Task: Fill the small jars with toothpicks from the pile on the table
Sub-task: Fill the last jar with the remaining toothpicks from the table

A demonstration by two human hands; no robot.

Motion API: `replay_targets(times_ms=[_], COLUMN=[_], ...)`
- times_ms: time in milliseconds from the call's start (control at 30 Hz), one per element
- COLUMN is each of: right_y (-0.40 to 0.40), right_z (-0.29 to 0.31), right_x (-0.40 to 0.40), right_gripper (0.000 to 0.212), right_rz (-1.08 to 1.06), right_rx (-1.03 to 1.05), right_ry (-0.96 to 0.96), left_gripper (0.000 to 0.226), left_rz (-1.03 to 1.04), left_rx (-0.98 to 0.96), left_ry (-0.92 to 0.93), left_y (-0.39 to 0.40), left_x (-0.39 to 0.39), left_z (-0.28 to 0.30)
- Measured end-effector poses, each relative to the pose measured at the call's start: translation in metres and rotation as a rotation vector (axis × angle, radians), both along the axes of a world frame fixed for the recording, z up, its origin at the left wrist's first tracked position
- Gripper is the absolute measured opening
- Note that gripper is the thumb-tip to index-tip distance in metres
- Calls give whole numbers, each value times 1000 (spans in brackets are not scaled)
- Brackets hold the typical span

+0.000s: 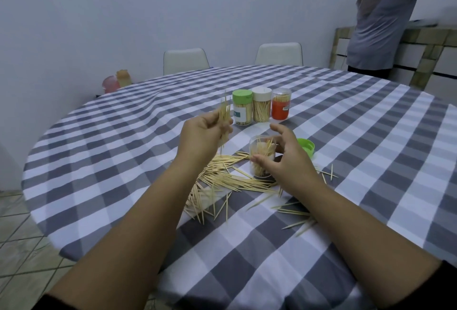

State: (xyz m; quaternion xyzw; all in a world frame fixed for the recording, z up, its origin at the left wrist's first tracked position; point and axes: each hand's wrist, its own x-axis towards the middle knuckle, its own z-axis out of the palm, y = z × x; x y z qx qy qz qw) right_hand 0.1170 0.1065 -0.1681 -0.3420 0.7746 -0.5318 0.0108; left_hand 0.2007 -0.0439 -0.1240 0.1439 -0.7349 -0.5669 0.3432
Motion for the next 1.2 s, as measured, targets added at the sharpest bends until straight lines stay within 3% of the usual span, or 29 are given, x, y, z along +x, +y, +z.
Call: replay_targets(times_ms=[167, 300, 600, 800, 1000, 1200], right_y=[-4, -6, -3, -2, -2, -3], right_z=[-3, -5, -2, -2, -1, -3], right_x=[-1, -2, 0, 1, 1, 1], right_gripper=[77, 78, 78, 78, 77, 75], right_rz=[12, 8, 29, 35, 39, 47], right_rx=[0, -7, -17, -16, -11, -14], right_ry=[8, 10, 24, 20, 21, 34], left_gripper=[25, 21, 24, 16, 28, 13], left_rz=[-125, -198, -208, -258, -215, -200], left_rx=[294, 417, 418, 434, 332, 230], left_ry=[208, 283, 55, -5, -43, -99], left_y=[8, 20, 33, 32, 33, 33], left_x=[-17, -28, -31, -28, -25, -22], left_z=[15, 21, -16, -19, -17, -17])
